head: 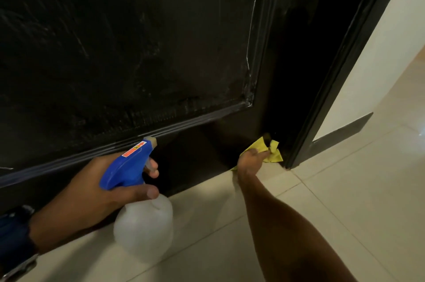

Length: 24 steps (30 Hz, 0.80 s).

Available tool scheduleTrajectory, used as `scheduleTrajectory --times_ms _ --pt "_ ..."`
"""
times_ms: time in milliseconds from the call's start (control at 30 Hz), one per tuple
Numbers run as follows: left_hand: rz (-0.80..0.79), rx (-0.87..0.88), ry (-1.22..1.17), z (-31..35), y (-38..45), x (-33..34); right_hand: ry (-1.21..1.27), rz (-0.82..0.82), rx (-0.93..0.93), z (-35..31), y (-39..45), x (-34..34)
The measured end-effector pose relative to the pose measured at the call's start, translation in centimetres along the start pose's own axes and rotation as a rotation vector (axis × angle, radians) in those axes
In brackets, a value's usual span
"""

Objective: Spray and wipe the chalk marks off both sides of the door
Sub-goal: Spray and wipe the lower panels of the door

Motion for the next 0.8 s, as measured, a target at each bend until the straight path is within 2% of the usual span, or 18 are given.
scheduleTrajectory --times_ms 200,333,433,500,567,633,700,800 --pt "0.025 0.025 -0.06 0.2 -1.2 -2.1 0.035 -0.121 0.042 1.5 -7.4 2.6" --pt "0.083 0.056 -0.109 0.1 -2.5 -2.6 -0.075 -0.028 -0.043 4.1 -17.3 7.5" --pt "0.126 0.045 -0.125 0.7 -4.1 -3.5 -0.055 -0.295 0.025 5.5 -24.0 9.9" --pt "0.136 0.03 -0.101 1.1 -5.3 -4.5 -0.033 -0.307 -0.111 5.1 -24.9 9.3" --pt "0.15 0.013 -0.1 1.4 -6.7 -5.7 0.046 -0.253 -0.432 2.5 -24.1 7.6" --pt "0.16 0.009 -0.072 1.5 -8.0 -6.7 0.15 -0.229 -0.639 -1.4 -22.2 5.9" --pt "0.168 0.004 -0.066 1.7 -9.3 -7.3 0.207 -0.185 -0.695 -5.1 -20.2 4.5" --pt "0.18 -0.002 -0.077 1.8 -11.0 -8.0 0.275 -0.145 -0.673 -8.3 -21.0 3.5"
Point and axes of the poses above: each hand's wrist, its own y-axis towards the middle knuckle, its own x-axis out of the palm, z = x × y, the point moved 3 cm from there along y, towards the middle knuckle, and after that the axes turned 12 degrees about -y, right-handed, at the moved point
